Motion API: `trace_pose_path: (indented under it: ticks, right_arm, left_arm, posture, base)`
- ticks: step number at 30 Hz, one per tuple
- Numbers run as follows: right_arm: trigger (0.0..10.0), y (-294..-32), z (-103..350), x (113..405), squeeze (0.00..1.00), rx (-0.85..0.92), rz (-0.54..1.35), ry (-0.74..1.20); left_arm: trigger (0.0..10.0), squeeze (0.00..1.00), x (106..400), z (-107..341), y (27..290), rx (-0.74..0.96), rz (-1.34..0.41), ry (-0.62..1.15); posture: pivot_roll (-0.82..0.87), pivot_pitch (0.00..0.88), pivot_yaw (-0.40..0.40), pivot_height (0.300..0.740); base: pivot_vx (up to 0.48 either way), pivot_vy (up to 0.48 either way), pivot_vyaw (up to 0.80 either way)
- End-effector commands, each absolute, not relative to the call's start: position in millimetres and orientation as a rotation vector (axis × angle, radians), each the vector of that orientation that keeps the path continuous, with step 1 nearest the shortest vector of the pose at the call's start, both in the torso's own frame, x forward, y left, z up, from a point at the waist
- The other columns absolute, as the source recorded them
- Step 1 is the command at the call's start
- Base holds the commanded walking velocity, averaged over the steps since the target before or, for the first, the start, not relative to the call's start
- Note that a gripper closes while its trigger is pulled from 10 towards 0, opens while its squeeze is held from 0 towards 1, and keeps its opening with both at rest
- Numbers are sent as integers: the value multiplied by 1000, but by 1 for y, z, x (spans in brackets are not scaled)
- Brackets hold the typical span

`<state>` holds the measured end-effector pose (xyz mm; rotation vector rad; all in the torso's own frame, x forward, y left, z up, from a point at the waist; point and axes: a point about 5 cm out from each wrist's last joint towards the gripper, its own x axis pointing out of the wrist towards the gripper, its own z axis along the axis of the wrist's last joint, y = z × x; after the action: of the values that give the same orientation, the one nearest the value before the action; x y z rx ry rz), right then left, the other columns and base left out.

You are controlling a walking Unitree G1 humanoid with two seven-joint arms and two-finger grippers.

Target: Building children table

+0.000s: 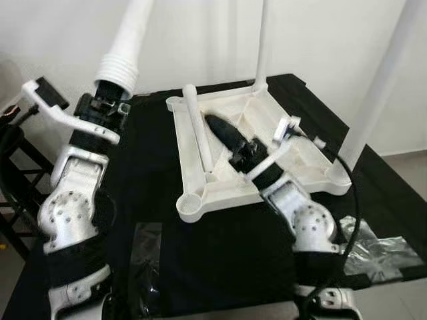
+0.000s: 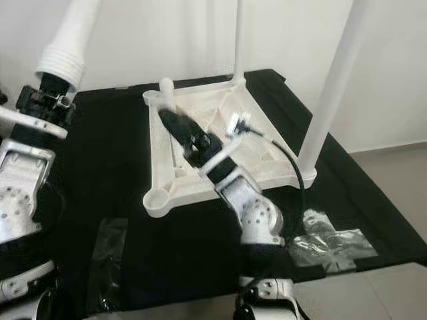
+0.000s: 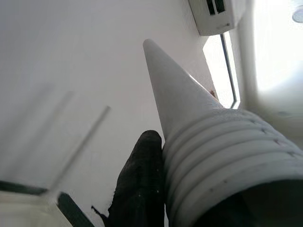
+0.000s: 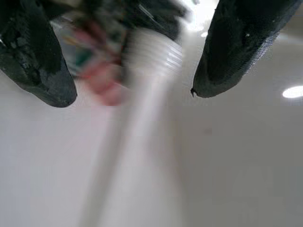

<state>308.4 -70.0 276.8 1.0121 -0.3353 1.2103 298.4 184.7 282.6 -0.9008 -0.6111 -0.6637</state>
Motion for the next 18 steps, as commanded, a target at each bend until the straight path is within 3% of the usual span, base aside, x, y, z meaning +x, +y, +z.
trace_pose_path:
  ticks: [1, 3, 5, 10, 18]
  right_arm:
    - [10000, -65, 278, 304, 0, 1066, 1270, -338]
    - [10000, -61, 283, 300, 0, 1064, 1348, -354]
    - [10000, -61, 283, 300, 0, 1064, 1348, -354]
    - [10000, -57, 289, 295, 0, 1044, 1480, -349]
    - [10000, -55, 289, 295, 0, 1033, 1496, -326]
  left_arm:
    - [10000, 0, 294, 287, 187, -911, -708, -646]
    - [10000, 0, 286, 275, 180, -959, -816, -595]
    - [10000, 0, 286, 275, 180, -959, -816, -595]
    - [10000, 0, 253, 248, 163, -990, -1085, -419]
    - [10000, 0, 237, 243, 159, -1000, -1175, -388]
  posture:
    - [-117, 0, 68, 740]
    - [-111, 0, 66, 740]
    - [-111, 0, 66, 740]
    - [-90, 0, 64, 740]
    - [-86, 0, 63, 740]
  base:
    - [0, 0, 0]
    - [0, 0, 0]
    - [0, 0, 0]
    - [0, 0, 0]
    - [0, 0, 0]
